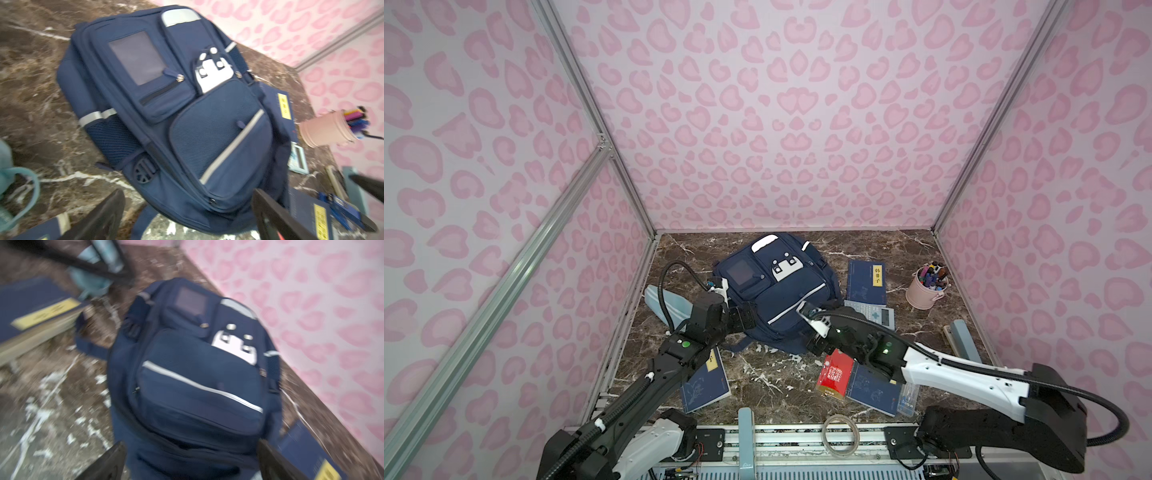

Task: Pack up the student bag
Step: 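Release the zipper and draw the right gripper back toward the books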

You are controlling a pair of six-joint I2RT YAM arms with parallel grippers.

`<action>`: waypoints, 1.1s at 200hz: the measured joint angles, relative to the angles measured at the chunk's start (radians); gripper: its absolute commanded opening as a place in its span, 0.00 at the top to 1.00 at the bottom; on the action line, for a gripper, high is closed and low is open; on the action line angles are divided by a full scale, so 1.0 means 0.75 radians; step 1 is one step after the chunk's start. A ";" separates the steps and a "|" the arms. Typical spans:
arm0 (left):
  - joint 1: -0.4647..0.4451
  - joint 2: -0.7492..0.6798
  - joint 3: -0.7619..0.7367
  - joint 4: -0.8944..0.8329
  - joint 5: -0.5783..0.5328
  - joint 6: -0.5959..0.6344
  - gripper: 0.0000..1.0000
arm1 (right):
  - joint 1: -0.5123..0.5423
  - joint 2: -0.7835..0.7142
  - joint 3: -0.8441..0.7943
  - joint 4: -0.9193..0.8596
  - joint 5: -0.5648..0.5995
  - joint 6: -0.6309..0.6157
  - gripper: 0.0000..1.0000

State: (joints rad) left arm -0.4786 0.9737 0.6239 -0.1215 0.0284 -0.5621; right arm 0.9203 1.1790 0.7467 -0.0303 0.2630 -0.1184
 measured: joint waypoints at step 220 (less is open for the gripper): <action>-0.861 0.367 0.183 0.247 -0.203 -0.209 0.02 | -0.846 -0.549 -0.456 -0.768 -0.343 1.125 0.07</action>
State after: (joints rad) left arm -1.1240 1.2491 0.7612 0.0635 -0.1242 -0.7189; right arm 0.2859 0.7673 0.4046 -0.6064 0.0059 0.7250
